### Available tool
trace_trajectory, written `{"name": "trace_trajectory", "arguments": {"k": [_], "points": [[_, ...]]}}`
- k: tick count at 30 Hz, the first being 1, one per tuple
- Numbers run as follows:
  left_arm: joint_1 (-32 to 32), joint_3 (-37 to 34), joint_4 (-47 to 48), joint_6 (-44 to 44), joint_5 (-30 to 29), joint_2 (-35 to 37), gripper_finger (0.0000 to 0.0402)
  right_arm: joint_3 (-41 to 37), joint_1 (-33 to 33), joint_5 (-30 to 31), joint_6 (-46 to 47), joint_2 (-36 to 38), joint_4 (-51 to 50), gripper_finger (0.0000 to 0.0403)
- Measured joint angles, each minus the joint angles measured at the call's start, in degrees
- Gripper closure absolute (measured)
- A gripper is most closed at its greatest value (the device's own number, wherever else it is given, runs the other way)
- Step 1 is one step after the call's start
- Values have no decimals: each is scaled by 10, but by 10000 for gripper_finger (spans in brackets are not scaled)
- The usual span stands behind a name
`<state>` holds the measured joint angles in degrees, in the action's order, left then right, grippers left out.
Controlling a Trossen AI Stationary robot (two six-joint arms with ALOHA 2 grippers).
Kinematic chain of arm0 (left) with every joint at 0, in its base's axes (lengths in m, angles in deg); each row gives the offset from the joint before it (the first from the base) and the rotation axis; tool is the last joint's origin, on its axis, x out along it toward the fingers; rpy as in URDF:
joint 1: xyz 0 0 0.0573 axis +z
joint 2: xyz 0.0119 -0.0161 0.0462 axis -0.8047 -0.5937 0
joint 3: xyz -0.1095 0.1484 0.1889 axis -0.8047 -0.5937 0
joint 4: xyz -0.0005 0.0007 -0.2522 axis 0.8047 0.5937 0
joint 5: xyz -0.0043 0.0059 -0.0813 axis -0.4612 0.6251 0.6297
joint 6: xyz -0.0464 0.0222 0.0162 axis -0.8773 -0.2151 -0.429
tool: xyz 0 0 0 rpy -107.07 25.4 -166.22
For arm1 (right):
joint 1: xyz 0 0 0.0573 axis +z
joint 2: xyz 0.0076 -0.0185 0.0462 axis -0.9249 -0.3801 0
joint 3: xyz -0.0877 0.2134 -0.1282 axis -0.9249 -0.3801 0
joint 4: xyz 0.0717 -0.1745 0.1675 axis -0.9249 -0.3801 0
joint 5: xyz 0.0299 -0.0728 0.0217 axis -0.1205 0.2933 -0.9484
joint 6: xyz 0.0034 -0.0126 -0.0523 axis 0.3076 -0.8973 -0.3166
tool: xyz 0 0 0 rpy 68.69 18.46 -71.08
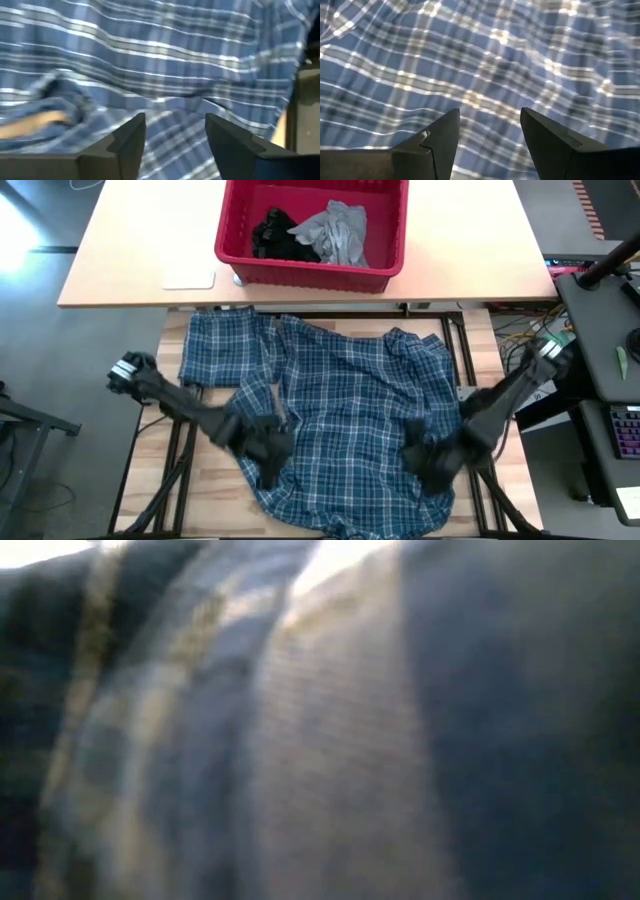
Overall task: Fold Laundry from Bin
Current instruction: Fold the blue patterned long sleeve shirt
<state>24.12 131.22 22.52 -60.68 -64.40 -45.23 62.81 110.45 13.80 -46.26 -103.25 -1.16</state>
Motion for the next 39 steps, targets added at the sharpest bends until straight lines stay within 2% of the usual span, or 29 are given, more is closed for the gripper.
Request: {"name": "trace_trajectory", "arguments": {"k": [5,10,14,17,20,26,30,34,39], "points": [[-86,23,-40,-45,-6,-59,153,125,48,-6,76,-136,-41,197],[-153,110,-35,-25,-50,-152,118,250,102,-23,124,-257,-99,194],[-170,204,-23,-24,-81,-232,119,326,148,-38,175,-335,-166,167],[-170,272,22,-15,-119,-290,126,368,176,-40,207,-379,-173,135],[-170,329,52,-9,-130,-339,133,419,193,-22,227,-416,-175,110],[-170,417,61,26,-131,-412,139,508,202,25,220,-484,-224,110],[-170,429,65,27,-130,-419,139,530,204,31,198,-524,-229,118],[-171,400,66,7,-114,-420,143,535,208,39,244,-545,-246,123],[-172,362,57,-20,-106,-420,190,530,207,74,326,-546,-320,138]]}}
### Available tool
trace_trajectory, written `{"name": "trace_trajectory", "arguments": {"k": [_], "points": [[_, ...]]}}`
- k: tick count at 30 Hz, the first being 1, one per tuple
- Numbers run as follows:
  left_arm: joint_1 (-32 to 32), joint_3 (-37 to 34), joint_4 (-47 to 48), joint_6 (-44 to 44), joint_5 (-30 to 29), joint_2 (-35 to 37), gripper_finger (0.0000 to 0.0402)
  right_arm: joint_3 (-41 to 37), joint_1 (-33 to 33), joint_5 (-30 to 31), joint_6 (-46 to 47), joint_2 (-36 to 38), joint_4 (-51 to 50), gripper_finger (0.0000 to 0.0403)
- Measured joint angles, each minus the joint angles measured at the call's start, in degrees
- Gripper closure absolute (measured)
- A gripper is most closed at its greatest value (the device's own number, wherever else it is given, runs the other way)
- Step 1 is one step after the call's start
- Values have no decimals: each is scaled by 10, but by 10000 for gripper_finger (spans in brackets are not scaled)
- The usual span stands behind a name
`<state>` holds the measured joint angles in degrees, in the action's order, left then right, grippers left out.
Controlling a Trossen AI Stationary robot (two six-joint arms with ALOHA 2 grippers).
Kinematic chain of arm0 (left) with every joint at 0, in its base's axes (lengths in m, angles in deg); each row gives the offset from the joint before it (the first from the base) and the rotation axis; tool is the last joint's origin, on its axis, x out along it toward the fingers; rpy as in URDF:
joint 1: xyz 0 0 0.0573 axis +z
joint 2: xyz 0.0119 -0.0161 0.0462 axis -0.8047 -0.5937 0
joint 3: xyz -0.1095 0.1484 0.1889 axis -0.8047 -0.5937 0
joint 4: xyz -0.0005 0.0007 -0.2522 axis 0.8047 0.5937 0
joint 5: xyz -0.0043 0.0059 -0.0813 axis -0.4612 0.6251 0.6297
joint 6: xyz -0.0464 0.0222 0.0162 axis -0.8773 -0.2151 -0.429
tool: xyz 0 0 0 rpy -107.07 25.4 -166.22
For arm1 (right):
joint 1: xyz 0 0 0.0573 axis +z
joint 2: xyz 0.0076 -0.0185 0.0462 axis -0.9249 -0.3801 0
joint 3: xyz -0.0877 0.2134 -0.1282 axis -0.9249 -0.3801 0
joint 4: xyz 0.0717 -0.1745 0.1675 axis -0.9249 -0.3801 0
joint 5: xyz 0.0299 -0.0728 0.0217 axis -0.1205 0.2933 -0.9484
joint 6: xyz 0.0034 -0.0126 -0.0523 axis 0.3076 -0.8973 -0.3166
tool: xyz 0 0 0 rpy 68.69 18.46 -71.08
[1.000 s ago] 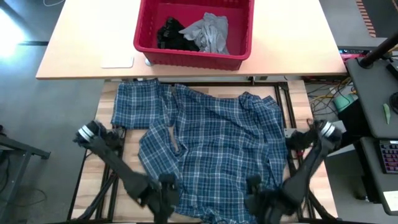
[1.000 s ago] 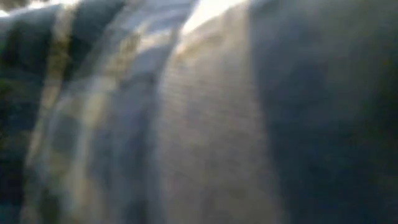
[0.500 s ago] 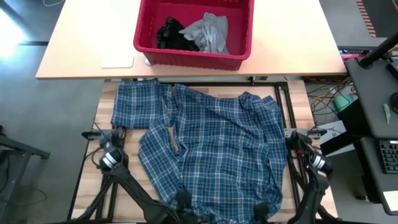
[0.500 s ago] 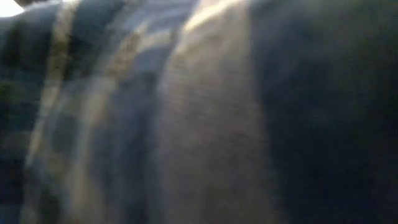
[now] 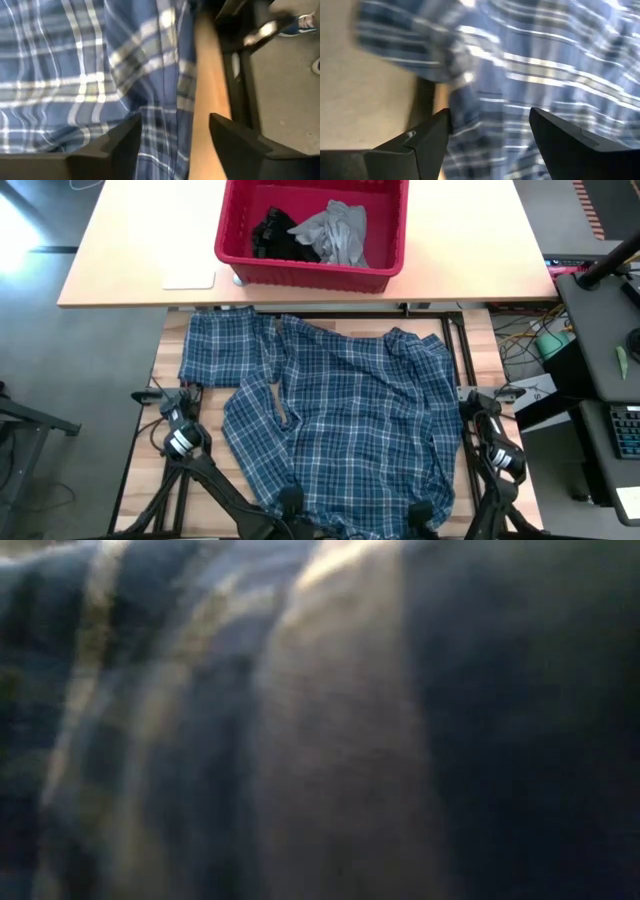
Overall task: Fold Laundry from Bin
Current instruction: Fold the blue patterned long sleeve shirt
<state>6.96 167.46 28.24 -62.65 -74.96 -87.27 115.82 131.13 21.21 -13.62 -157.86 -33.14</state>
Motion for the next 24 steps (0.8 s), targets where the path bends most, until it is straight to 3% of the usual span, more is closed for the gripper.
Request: {"name": "trace_trajectory", "arguments": {"k": [9,15,18,21,24], "points": [[6,-21,-19,-31,-1,0,384,-32,-2,-21,-17,0,47,171],[6,-27,-19,-38,-5,0,398,-78,-4,-27,3,0,52,210],[6,-23,10,-49,-15,5,400,-91,-7,-30,25,9,46,269],[6,-6,77,-72,-58,17,401,-91,-9,-20,39,33,29,358],[7,15,152,-98,-114,51,401,-83,-12,-3,39,61,-22,387]]}}
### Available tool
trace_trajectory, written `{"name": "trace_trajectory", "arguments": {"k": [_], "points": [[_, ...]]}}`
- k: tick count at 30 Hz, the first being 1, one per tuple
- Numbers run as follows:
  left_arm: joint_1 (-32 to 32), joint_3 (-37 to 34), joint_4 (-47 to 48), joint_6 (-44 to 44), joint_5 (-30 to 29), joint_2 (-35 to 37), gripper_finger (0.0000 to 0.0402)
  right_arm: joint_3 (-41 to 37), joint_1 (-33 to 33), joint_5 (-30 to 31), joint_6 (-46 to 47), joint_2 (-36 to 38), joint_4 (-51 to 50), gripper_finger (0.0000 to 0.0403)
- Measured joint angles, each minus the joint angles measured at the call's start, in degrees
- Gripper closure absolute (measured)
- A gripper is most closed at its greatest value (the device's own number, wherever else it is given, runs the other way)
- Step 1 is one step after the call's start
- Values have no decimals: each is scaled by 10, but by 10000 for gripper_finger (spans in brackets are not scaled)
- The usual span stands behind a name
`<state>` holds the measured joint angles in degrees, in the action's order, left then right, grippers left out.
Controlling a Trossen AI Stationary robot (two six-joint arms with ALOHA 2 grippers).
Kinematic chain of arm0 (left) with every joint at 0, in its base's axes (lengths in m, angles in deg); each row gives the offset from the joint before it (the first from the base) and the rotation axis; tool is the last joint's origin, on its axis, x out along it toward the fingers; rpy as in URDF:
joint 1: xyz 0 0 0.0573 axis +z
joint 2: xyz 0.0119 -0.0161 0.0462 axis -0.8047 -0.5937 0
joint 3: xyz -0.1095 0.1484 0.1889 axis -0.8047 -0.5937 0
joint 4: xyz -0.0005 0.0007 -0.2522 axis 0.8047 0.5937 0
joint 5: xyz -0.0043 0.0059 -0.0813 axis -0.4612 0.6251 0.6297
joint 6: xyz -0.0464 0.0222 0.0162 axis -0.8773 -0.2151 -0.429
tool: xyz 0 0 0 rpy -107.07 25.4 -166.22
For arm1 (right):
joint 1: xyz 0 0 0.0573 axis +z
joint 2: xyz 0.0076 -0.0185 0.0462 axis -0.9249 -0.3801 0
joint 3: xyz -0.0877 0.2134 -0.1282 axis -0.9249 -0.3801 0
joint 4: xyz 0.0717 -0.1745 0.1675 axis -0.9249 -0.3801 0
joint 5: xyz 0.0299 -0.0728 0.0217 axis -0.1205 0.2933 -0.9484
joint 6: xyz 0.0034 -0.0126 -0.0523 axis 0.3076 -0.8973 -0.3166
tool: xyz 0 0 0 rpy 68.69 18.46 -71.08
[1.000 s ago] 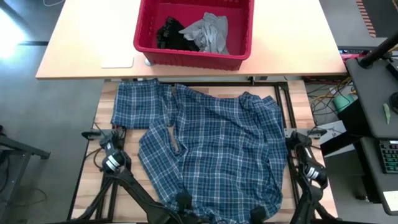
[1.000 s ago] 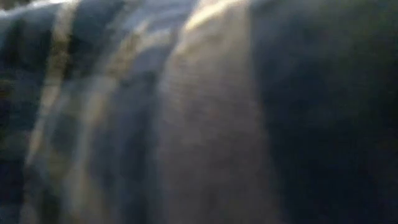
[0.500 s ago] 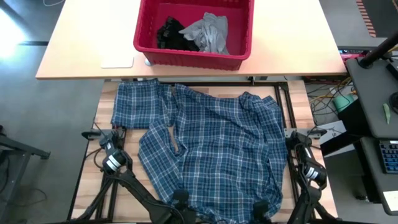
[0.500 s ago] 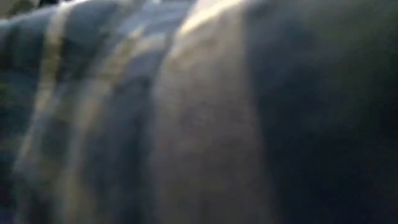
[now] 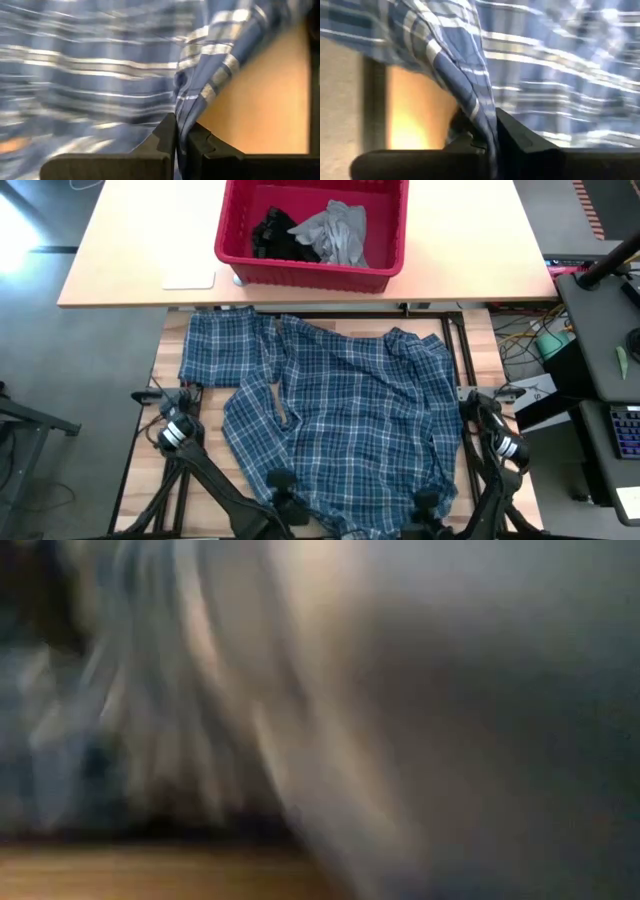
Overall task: Fold Laundry from Bin
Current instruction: Fold the blue patterned long sleeve shirt
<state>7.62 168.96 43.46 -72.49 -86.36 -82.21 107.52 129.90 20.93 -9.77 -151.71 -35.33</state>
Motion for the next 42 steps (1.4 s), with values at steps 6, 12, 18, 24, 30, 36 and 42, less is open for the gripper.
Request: {"name": "trace_trajectory", "arguments": {"k": [6,12,18,24,30,36,42], "points": [[5,42,166,-58,-138,103,401,26,-11,123,20,123,-80,394],[24,74,208,-65,-256,241,402,27,-43,292,31,282,-82,394],[56,124,199,-4,-343,351,402,29,-85,403,-81,419,17,394],[114,199,102,192,-337,399,402,29,-137,429,-379,501,246,394],[214,236,51,363,-319,417,402,29,-209,475,-621,542,357,394],[396,232,14,485,-237,411,402,29,-360,467,-769,571,361,394],[640,233,-85,567,-1,370,402,29,-600,286,-866,567,418,394]]}}
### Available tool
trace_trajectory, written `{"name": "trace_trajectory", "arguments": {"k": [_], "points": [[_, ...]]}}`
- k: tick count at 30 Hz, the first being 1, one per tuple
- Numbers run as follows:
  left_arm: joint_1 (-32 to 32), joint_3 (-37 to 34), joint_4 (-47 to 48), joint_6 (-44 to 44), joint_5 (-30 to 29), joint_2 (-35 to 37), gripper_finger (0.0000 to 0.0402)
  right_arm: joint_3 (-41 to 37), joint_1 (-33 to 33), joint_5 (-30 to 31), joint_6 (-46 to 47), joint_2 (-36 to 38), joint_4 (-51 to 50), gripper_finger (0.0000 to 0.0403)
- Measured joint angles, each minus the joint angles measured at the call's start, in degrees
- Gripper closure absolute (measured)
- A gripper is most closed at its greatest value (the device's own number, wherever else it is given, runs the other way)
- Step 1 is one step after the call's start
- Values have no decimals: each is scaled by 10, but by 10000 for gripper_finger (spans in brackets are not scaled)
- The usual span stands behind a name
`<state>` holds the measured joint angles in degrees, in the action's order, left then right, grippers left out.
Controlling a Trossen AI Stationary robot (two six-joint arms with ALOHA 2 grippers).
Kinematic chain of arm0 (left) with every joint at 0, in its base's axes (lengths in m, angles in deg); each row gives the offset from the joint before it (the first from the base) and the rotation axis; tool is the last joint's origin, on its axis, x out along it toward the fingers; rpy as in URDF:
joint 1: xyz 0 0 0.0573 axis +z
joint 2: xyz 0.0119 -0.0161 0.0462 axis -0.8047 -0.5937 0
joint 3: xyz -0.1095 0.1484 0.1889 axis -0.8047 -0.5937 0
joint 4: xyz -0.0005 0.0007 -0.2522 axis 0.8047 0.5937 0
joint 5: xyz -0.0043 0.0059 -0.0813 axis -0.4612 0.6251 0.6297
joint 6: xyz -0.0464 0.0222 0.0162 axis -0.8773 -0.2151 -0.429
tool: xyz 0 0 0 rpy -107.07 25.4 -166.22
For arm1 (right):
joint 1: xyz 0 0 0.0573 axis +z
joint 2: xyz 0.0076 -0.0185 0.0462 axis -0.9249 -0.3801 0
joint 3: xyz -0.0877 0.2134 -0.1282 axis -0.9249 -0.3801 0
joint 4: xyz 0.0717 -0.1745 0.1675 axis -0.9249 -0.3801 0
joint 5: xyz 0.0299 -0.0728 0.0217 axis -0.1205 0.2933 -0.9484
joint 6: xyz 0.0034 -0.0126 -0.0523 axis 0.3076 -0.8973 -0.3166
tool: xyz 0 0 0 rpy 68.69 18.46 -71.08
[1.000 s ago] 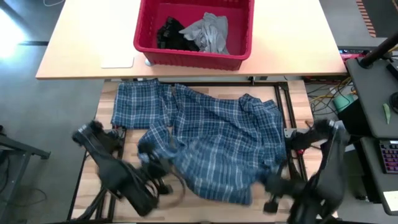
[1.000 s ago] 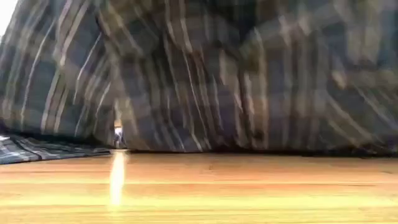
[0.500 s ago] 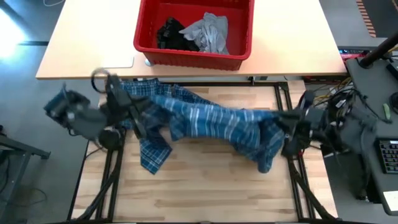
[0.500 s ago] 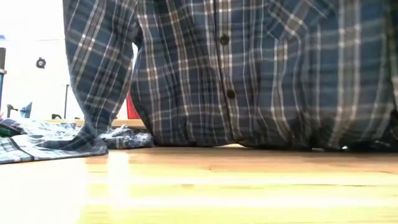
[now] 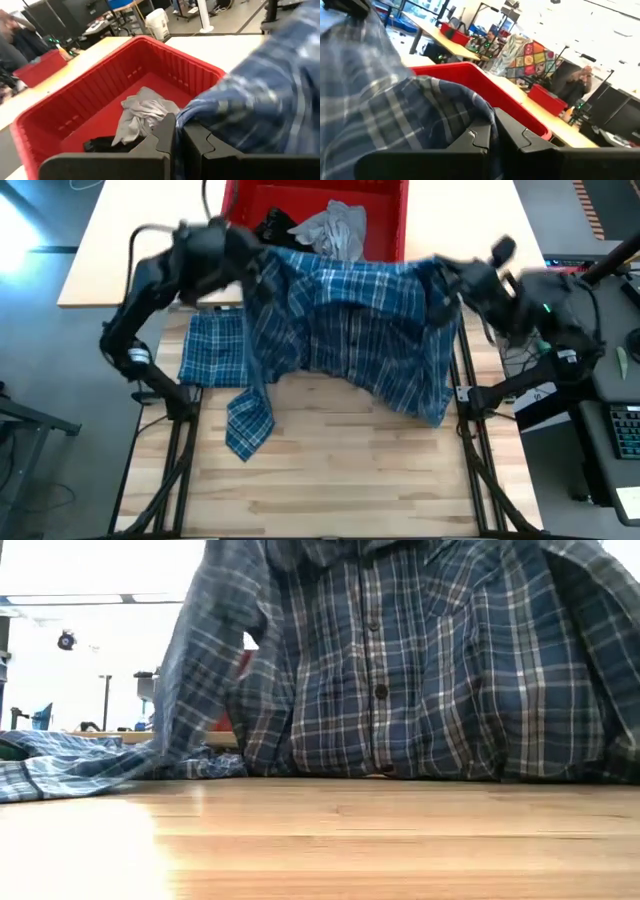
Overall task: Fold Laundry from Bin
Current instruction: Fold the blue patterned long sleeve shirt
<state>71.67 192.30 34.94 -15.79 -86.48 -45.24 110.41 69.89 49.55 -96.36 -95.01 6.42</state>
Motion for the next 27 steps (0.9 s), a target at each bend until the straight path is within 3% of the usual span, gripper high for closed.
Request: {"name": "trace_trajectory", "arguments": {"k": [6,10,14,19,23,27], "points": [[138,8,-67,17,191,-33,402,0,-256,-239,-19,-61,50,394],[170,9,-133,29,242,-41,402,27,-368,-296,-72,-117,118,394],[168,9,-197,76,264,-26,402,119,-392,-349,-131,-152,176,394],[169,10,-275,96,275,5,402,236,-391,-423,-132,-189,154,394],[162,10,-275,62,385,38,402,247,-375,-502,-85,-173,99,394],[157,10,-157,17,481,56,402,246,-353,-565,-31,-139,-71,394]]}}
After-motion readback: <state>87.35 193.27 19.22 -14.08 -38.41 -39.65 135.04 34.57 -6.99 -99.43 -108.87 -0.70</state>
